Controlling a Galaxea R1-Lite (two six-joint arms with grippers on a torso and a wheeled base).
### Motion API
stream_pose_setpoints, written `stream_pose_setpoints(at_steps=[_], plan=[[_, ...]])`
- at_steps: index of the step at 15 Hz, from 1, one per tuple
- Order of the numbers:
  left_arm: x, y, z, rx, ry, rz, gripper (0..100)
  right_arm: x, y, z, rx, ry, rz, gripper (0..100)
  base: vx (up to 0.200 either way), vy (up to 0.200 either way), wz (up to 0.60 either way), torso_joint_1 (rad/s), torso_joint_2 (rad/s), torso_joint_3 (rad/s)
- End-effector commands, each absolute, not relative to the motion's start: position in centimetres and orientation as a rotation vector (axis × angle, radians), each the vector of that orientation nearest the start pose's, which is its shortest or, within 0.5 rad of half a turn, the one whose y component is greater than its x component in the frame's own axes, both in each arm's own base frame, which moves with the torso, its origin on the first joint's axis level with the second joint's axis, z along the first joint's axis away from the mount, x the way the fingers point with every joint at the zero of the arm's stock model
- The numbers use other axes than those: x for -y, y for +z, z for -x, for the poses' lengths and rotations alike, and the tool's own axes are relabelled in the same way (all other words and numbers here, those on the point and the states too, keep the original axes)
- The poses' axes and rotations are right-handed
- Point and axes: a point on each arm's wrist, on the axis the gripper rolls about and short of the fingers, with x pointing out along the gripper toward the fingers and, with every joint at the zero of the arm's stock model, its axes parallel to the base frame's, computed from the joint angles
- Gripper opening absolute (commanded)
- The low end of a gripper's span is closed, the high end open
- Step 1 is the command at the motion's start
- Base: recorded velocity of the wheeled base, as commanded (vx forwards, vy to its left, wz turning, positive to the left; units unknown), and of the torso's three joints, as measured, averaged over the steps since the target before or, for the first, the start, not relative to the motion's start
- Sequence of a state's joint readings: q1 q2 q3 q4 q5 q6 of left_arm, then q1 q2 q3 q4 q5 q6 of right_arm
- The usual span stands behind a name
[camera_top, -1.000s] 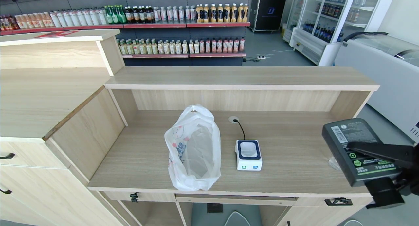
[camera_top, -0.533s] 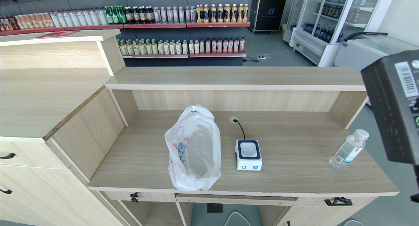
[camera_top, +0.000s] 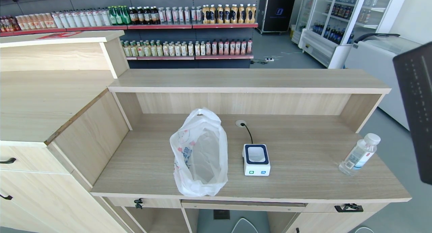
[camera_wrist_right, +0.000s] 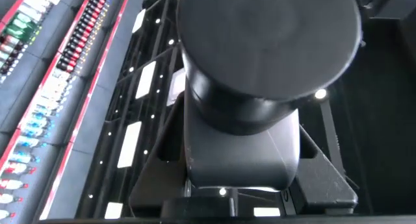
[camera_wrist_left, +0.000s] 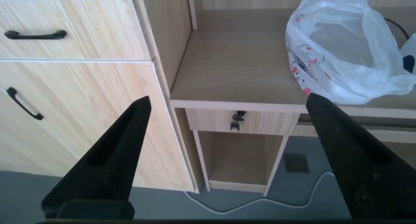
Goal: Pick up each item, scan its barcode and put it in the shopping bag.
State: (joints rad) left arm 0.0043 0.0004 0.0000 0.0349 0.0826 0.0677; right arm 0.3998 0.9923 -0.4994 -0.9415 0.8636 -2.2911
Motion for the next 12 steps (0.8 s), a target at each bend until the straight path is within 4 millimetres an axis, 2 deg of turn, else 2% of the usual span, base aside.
stream_pose_setpoints(at_steps=[1,6,12], plan=[[-0.2,7.2,2.3,-0.038,0.086,-0.069,100,-5.5,27.9,-7.9,1.7,0.068,1.954,0,0.0,0.0,0.0,0.0,0.0,0.0],[-0.2,7.2,2.3,-0.038,0.086,-0.069,100,-4.8,27.4,-5.6,1.752,0.073,1.886,0,0.0,0.0,0.0,0.0,0.0,0.0],[-0.2,7.2,2.3,-0.038,0.086,-0.069,100,-5.0,26.9,-5.0,1.795,0.138,1.841,0,0.0,0.0,0.0,0.0,0.0,0.0]])
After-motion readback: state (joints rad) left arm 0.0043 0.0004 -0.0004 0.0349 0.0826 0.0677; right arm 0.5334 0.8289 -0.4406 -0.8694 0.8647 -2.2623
